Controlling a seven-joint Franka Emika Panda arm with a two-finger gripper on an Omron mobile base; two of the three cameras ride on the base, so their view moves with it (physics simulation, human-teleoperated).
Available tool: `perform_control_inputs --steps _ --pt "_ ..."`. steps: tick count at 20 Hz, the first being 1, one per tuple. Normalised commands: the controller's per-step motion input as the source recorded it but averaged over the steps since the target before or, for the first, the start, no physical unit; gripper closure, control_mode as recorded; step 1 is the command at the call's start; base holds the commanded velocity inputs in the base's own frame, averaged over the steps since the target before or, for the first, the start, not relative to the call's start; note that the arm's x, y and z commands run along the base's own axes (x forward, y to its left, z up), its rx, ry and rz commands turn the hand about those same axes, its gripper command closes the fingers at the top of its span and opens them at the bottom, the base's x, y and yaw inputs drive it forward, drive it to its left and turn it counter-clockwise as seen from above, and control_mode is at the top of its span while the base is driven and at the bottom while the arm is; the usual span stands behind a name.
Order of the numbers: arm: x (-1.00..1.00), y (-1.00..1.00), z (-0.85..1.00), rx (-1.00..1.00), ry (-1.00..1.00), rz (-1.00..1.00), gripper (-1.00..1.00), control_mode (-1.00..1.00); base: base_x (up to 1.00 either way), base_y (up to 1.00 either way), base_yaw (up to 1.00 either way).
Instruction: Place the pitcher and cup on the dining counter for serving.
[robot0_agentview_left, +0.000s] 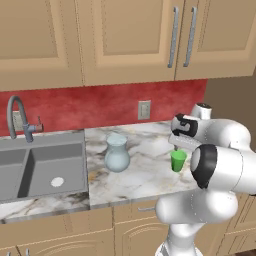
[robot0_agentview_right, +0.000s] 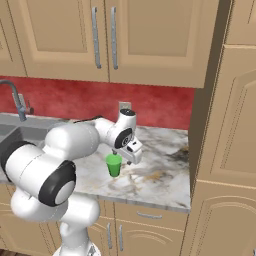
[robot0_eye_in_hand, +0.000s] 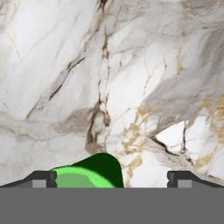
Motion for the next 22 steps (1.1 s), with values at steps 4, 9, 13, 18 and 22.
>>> perform_control_inputs --steps 4,9,13,18,22 --pt "-0.19 0.0 -0.04 0.0 0.01 0.0 -1.0 -1.0 0.0 0.0 0.0" --pt "-0.24 0.0 -0.26 0.0 0.08 0.0 -1.0 -1.0 0.0 0.0 0.0" --pt "-0.29 0.0 -0.1 0.0 0.01 0.0 -1.0 -1.0 0.0 0.0 0.0" --pt "-0.02 0.0 -0.22 0.0 0.02 0.0 -1.0 -1.0 0.0 0.0 0.0" --pt "0.03 0.0 -0.36 0.0 0.03 0.0 -1.0 -1.0 0.0 0.0 0.0"
